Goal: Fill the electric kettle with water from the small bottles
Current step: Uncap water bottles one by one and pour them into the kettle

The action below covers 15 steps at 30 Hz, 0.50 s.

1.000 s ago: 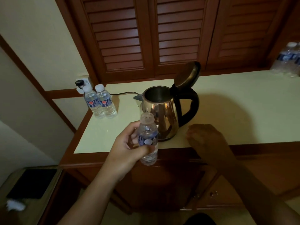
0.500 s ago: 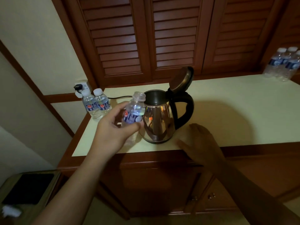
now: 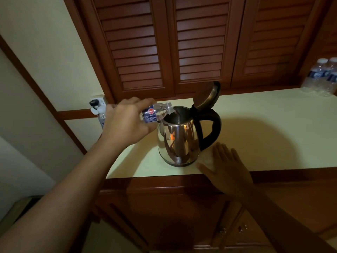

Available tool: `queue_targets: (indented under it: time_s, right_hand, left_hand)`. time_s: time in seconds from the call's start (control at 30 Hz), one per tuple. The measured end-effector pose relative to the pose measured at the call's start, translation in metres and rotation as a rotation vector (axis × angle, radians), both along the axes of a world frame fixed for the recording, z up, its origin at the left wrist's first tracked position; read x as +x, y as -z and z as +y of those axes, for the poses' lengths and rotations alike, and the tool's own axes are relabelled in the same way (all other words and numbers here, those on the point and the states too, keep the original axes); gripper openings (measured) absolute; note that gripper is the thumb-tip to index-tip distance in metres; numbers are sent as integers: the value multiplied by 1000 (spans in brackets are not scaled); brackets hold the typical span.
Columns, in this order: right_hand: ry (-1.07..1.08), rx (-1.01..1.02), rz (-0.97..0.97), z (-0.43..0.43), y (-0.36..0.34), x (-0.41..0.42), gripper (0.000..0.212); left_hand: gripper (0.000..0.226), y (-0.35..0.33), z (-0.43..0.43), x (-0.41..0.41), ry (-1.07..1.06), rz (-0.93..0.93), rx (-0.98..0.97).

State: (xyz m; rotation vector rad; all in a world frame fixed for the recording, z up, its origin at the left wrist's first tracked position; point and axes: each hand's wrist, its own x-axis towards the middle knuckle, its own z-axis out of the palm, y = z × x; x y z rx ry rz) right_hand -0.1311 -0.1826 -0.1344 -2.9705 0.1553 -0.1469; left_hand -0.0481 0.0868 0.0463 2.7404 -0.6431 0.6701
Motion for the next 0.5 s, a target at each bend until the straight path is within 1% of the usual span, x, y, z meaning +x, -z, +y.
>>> queue_targets:
  time_s: [0.1,0.27,0.5]
  right_hand:
    - [-7,-6,-19,0,2,1,105]
    - [-11,12,-49,-1,3,0,94]
    - [-52,101,-135,-2,2,-4,77]
  left_hand:
    - [65,0,-4,6,-20,-78,106]
    - [60,0,-7,14,-30,-196,207]
    - [60,-3,-13,19,-21,-250,288]
